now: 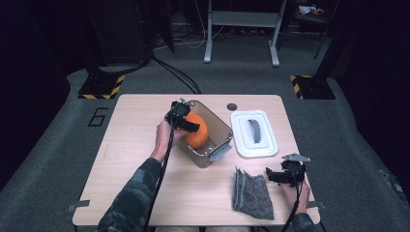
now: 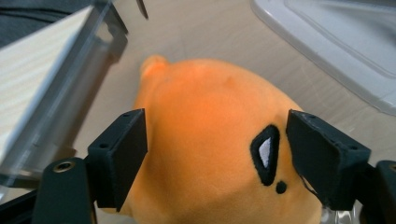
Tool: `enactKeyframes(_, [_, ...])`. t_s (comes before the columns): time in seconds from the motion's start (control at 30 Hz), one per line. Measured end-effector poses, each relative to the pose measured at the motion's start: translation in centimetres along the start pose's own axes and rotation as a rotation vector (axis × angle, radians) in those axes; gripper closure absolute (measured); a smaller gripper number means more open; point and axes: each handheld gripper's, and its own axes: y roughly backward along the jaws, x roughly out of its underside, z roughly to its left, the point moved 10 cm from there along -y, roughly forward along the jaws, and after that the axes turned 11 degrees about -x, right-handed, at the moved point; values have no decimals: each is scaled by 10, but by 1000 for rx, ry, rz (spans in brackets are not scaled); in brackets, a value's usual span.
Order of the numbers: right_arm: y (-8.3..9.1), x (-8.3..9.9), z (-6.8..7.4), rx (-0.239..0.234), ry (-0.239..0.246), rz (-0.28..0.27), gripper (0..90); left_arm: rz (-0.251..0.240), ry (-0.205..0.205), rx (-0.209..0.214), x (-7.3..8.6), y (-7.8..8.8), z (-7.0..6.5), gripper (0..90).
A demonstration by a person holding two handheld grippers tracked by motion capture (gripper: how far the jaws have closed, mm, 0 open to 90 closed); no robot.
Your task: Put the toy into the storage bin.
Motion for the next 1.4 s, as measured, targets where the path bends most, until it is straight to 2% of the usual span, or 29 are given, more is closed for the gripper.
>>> enactKeyframes(0.13, [0, 0, 0, 0, 0, 0, 27, -30, 13, 0, -7, 9, 5, 150])
enactKeyframes(0.3, [0, 0, 0, 0, 0, 0, 27, -58, 22, 1, -10, 22, 12, 134])
enactKeyframes(0.37, [0, 0, 0, 0, 0, 0, 27, -69, 33, 11, -10, 28, 15, 120])
enactKeyframes(0.57, [0, 0, 0, 0, 1, 0, 27, -103, 27, 17, -6, 48, 24, 78])
enactKeyframes(0.77, [0, 0, 0, 0, 0, 0, 27, -143, 22, 2, 2, 67, 33, 37])
enactKeyframes(0.83, [0, 0, 0, 0, 0, 0, 27, -156, 21, -1, 11, 77, 37, 27])
enactKeyframes(1.03, [0, 0, 0, 0, 0, 0, 27, -174, 34, -5, 28, 87, 44, 1])
enactKeyframes(1.07, [0, 0, 0, 0, 0, 0, 27, -184, 48, -11, 35, 89, 46, 0])
enactKeyframes(1.2, [0, 0, 0, 0, 0, 0, 27, -183, 54, -11, 47, 92, 50, 0])
enactKeyframes(1.23, [0, 0, 0, 1, 0, 0, 27, -178, 60, -11, 56, 92, 51, 0])
enactKeyframes(1.4, [0, 0, 0, 1, -1, 0, 27, -166, 63, -19, 80, 89, 55, 0])
